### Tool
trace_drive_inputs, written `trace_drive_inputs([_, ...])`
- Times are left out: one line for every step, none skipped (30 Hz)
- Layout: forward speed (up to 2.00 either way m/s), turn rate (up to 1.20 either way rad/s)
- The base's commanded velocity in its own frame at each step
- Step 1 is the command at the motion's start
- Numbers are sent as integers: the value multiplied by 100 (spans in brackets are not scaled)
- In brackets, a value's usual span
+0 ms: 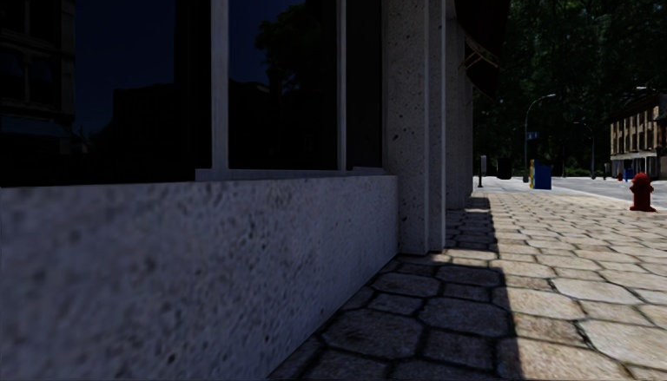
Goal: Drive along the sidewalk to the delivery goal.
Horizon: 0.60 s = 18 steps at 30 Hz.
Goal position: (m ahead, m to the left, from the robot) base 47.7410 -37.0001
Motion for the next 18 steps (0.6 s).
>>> trace_drive_inputs([65, -84])
trace_drive_inputs([65, -84])
trace_drive_inputs([65, -84])
trace_drive_inputs([65, -84])
trace_drive_inputs([65, -84])
trace_drive_inputs([65, -84])
trace_drive_inputs([65, -84])
trace_drive_inputs([65, -84])
trace_drive_inputs([65, -82])
trace_drive_inputs([65, -68])
trace_drive_inputs([65, -51])
trace_drive_inputs([65, -3])
trace_drive_inputs([66, 0])
trace_drive_inputs([66, 0])
trace_drive_inputs([66, 0])
trace_drive_inputs([66, 0])
trace_drive_inputs([66, 0])
trace_drive_inputs([66, 0])
